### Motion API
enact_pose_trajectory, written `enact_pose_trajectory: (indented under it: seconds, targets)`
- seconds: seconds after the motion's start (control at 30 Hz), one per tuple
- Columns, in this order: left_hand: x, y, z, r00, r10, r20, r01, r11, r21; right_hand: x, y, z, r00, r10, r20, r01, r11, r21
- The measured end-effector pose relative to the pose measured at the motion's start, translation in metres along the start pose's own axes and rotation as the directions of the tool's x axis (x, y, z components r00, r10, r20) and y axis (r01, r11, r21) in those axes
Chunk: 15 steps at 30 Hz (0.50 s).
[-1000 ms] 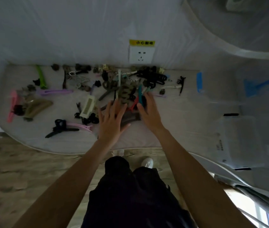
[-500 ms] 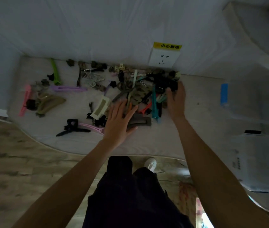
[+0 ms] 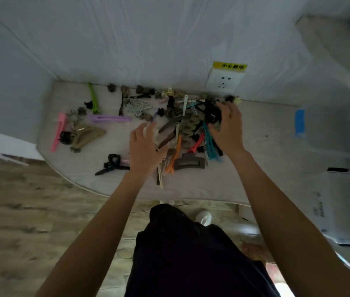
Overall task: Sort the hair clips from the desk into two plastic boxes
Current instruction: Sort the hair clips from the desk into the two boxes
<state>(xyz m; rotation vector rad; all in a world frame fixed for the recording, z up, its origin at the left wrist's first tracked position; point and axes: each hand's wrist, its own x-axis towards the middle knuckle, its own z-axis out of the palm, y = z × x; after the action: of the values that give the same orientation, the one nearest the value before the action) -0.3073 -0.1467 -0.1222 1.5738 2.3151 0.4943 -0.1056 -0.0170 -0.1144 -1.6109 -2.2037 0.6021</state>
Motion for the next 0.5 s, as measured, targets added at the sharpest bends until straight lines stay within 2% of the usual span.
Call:
enact_pose_trajectory:
  seconds: [0.1,0.2,0.27,0.37,0.43,0.5]
  targets:
    - [0.005,-0.006,-0.002,0.984,-0.042,0.17,0.033,0.998,0.056,0.025,-0.003,0.0,0.983,0.016,0.184,0.002,0.995,-0.095]
    - [0.009,-0.005,-0.011,0.983,-0.027,0.181,0.032,0.999,-0.022,0.039,-0.007,0.0,0.951,0.081,0.298,-0.033,0.986,-0.165]
    - [0.011,-0.009,-0.016,0.99,-0.017,0.138,0.028,0.996,-0.08,0.039,-0.01,-0.003,0.953,0.089,0.288,-0.045,0.987,-0.157]
    - [0.009,-0.014,-0.028,0.998,0.056,-0.007,-0.056,0.986,-0.155,0.032,-0.014,-0.012,0.979,0.034,0.2,-0.012,0.994,-0.109]
    - [0.006,-0.011,-0.037,0.99,0.097,-0.1,-0.113,0.98,-0.162,0.024,-0.016,-0.02,0.991,-0.027,0.134,0.038,0.996,-0.079]
    - [0.005,-0.004,-0.046,0.981,0.154,-0.121,-0.167,0.98,-0.112,0.014,-0.019,-0.032,0.991,-0.071,0.115,0.077,0.996,-0.046]
